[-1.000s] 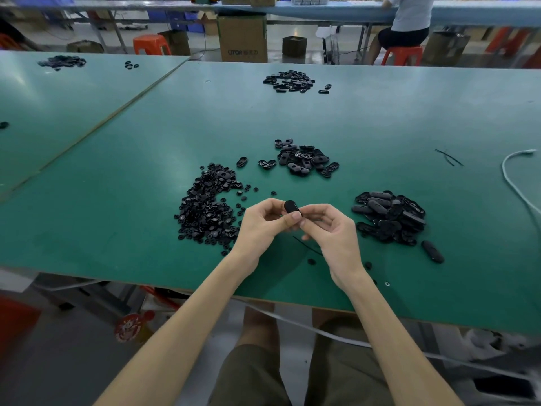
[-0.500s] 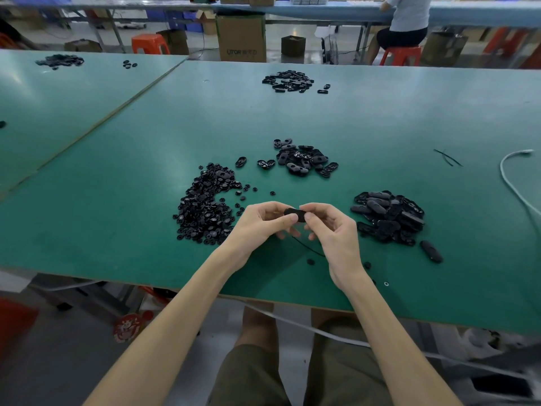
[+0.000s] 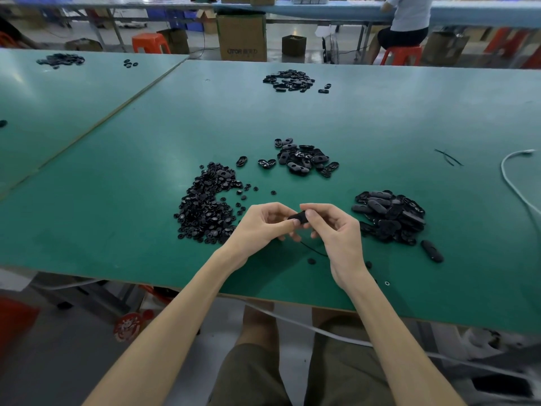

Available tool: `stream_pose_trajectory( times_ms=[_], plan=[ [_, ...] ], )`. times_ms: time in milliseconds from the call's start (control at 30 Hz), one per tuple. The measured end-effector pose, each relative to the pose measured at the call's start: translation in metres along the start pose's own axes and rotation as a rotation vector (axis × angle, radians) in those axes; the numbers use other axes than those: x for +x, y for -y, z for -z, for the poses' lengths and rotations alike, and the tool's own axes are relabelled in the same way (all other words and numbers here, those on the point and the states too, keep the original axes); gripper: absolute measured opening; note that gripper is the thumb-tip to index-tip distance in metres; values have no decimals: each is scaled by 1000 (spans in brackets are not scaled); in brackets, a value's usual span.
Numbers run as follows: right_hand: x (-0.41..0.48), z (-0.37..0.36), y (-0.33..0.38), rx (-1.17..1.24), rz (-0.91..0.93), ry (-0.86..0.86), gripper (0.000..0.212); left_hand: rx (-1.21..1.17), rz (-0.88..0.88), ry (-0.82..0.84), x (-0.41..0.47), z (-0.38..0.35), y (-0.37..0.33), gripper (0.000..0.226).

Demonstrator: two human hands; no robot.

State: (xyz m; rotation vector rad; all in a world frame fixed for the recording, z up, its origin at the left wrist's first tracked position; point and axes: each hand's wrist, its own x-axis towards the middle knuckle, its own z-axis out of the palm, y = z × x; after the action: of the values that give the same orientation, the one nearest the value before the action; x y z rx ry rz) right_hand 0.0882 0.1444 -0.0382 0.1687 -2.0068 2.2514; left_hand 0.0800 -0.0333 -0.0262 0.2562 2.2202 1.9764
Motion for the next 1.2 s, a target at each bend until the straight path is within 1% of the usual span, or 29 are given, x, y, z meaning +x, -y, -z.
stream_pose_trajectory(
  times_ms=[233,433,900,1200],
  plan=[
    [1,0,-3,31,-17,-27,6,12,-31,-10,-3,-1,5,19],
    [1,1,-5,35,-12,-29,2,27,-35,1,-2,-3,7,19],
    [1,2,-5,35,-12,-20,2,18,-29,-7,-3,-4,6,16],
    [0,1,-3,16,-18,-10,4,59,2,-19,-4,-4,2,12]
  ],
)
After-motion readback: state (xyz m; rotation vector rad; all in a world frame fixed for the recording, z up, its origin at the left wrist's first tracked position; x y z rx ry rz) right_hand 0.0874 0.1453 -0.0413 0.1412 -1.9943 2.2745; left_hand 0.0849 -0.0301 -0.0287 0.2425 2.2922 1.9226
